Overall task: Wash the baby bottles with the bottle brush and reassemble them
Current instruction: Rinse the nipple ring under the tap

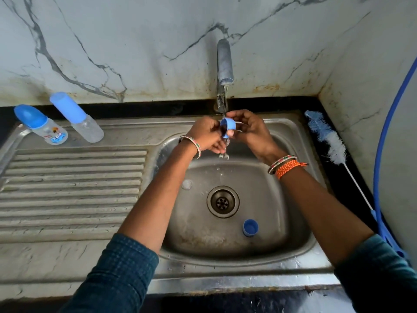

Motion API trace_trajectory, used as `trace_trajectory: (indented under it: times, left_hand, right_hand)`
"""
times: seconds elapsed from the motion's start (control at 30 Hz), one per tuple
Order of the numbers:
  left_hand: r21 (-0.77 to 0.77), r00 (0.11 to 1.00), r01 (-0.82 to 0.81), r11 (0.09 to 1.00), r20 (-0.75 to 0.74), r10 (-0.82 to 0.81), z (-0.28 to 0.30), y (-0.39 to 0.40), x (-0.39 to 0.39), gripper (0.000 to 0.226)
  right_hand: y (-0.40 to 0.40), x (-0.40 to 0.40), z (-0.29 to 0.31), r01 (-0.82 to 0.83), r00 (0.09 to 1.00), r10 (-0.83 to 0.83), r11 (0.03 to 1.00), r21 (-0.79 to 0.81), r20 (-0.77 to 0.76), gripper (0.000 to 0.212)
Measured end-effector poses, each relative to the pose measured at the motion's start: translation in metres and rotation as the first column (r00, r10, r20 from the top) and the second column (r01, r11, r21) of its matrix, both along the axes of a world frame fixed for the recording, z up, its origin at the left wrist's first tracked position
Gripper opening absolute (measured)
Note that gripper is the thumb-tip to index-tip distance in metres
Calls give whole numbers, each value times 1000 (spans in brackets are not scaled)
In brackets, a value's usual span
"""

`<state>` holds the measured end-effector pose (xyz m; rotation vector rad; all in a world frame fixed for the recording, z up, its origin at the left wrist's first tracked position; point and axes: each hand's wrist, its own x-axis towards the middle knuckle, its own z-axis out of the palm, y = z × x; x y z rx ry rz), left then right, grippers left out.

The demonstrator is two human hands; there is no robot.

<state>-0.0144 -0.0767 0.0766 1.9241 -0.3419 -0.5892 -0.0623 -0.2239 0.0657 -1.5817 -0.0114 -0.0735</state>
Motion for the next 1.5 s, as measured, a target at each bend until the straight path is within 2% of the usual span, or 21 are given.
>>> trace_trajectory:
  times: [0.07,0.13,0.17,0.27,0.33,0.4,0.47,0.5,0.57,0.67,0.73,0.8,0.9,1.0,1.03,1.07,1.17,1.27,1.3,1.4,1.5]
  left_hand:
    - [81,960,-66,995,277,41,-4,1,3,15]
    - [42,827,-155,987,553,106,-9,0,3,3]
    - [10,763,-183,983,632,136,-11,0,2,9]
    - [-24,659,-157,987,742,123,-21,2,0,22]
    - [-13,607,-182,983,785,123,-25,4,-1,19]
    - [25,557,-236,971,823,114,-26,2,1,37]
    - [59,576,-234,971,812,89,-25,2,4,44]
    - [53,612,-211,976,786,89,-24,3,4,38]
    - [0,662,-132,991,744,89,-21,4,3,19]
    - [-32,624,-102,994,777,89,-22,3,4,18]
    - [-32,662,-197,980,733,157,-25,3,4,14]
    - [-67,737,-285,956,622,264,-30,3,3,19]
    - [-73,820,-341,937,465,334,-26,-3,3,32]
    - [66,835,-317,946,492,245,-14,-2,9,34]
    - [106,810,-315,943,549,208,-11,0,10,28]
    - [116,786,-305,945,592,181,-9,1,11,20]
    - [6,756,-160,987,644,119,-6,0,8,15]
    - [-97,773,-190,977,599,209,-15,-3,10,15]
    - [-118,803,-235,965,536,261,-19,-2,13,15]
    - [-58,831,-287,956,482,279,-24,2,13,25]
    - [58,810,-276,960,551,200,-15,3,13,36]
  right_hand:
    - [-2,4,1,-46,999,45,999,18,4,31]
    - [-2,9,2,-83,996,85,995,54,-38,26]
    - [-2,12,2,-97,992,101,994,51,-71,23]
    - [0,16,5,-137,981,131,990,-32,-145,9]
    - [7,15,10,-109,981,97,992,-66,-168,33]
    - [15,16,14,-4,981,-20,992,-123,-193,54]
    - [20,20,17,55,966,-118,963,-262,-232,60]
    - [21,20,18,29,957,-114,953,-303,-268,60]
    - [21,19,19,-90,919,-30,955,-284,-393,64]
    - [23,18,24,-196,871,55,950,-243,-489,74]
    - [25,20,23,-148,897,62,975,-165,-437,54]
    - [23,19,16,-93,954,92,996,11,-285,10]
    - [17,12,-3,-47,992,57,995,93,-111,36]
    - [14,9,-6,-2,994,14,994,106,-113,24]
    - [12,10,-2,-19,987,31,997,79,-157,24]
    - [11,9,2,-45,976,49,999,26,-212,37]
    - [13,7,19,-140,939,60,966,-215,-339,73]
    - [18,12,26,-145,939,22,931,-336,-343,78]
    - [18,13,24,-121,946,13,941,-317,-323,71]
    - [20,9,13,-38,979,18,995,-96,-205,11]
    - [21,7,4,-15,992,20,999,41,-124,18]
